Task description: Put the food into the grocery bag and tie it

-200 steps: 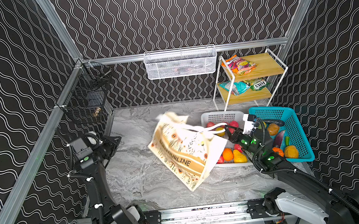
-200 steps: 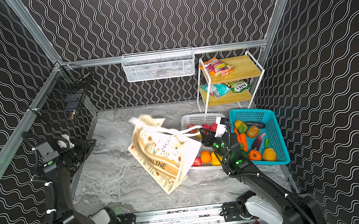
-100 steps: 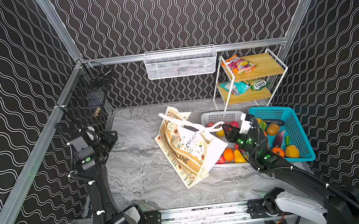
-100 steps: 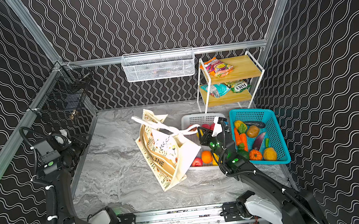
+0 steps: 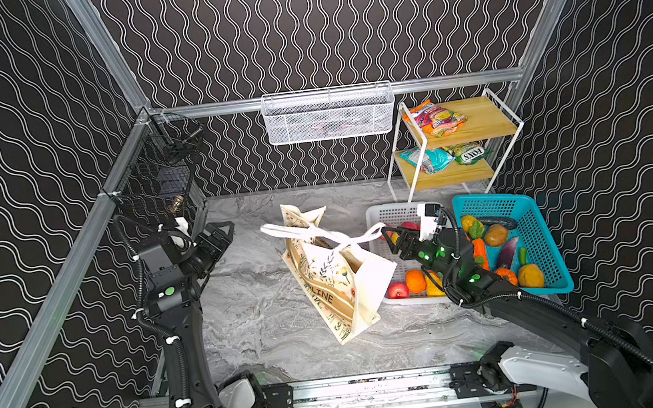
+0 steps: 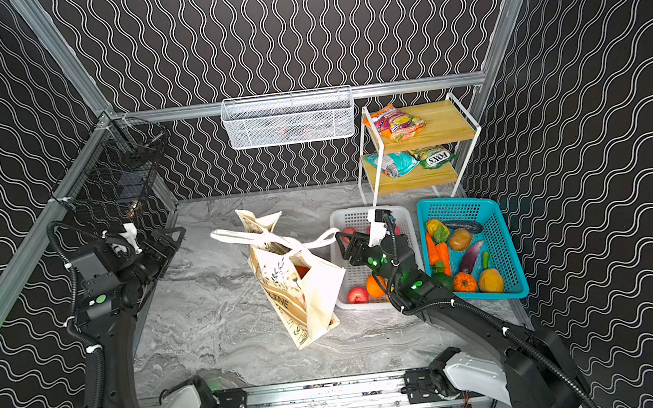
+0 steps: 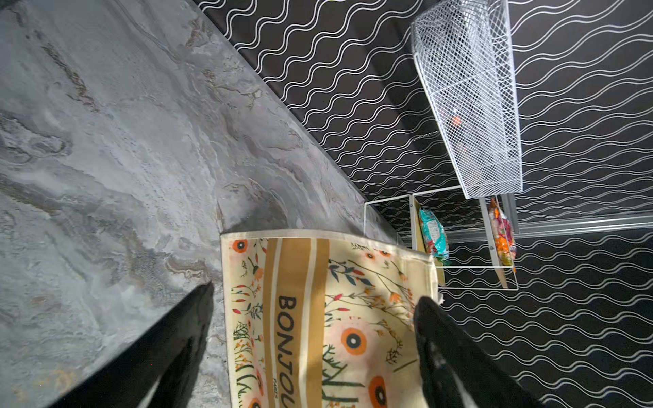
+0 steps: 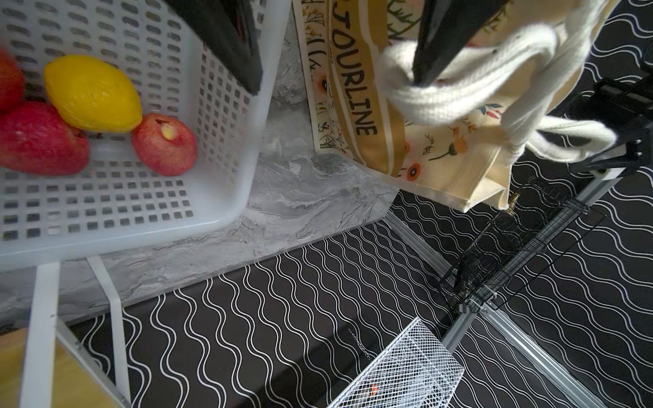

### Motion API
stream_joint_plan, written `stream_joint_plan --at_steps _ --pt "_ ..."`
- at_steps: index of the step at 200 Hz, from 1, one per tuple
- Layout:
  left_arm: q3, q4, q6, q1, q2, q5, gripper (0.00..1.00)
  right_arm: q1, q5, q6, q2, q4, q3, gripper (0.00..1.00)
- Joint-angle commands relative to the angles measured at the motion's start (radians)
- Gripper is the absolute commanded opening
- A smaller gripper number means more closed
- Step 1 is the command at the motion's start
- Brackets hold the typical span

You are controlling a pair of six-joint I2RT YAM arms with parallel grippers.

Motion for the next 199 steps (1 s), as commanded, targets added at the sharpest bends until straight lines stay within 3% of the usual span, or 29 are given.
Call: stream_joint_plan --at_steps 1,18,50,110,154,182,199 --pt "0.022 0.014 -0.002 -0.006 -0.014 0.018 0.91 0.007 0.054 -0.048 -0.028 -0.029 0.017 0.82" --pt "0.046 -0.016 0.017 -0.006 -0.017 -0.004 0.92 0.008 0.073 -0.080 -0.055 -0.058 0.018 0.99" --pt "0.082 -0.042 0.031 -0.005 -0.018 -0.042 0.93 0.007 0.084 -0.139 -0.103 -0.129 0.033 0.99" --pt "0.114 -0.038 0.068 0.003 -0.020 -0.135 0.92 -0.041 0.220 -0.262 -0.142 -0.200 0.062 0.99" --pt "0.041 0.024 0.139 0.003 -0.010 -0.339 0.89 -0.157 0.307 -0.387 -0.126 -0.177 0.046 0.98" --pt "-0.099 0.156 0.134 0.000 -0.002 -0.472 0.87 -0.229 0.428 -0.457 -0.095 -0.088 0.004 0.98" --pt "-0.208 0.263 0.133 -0.019 -0.002 -0.589 0.87 -0.292 0.439 -0.490 -0.067 -0.029 -0.025 0.99"
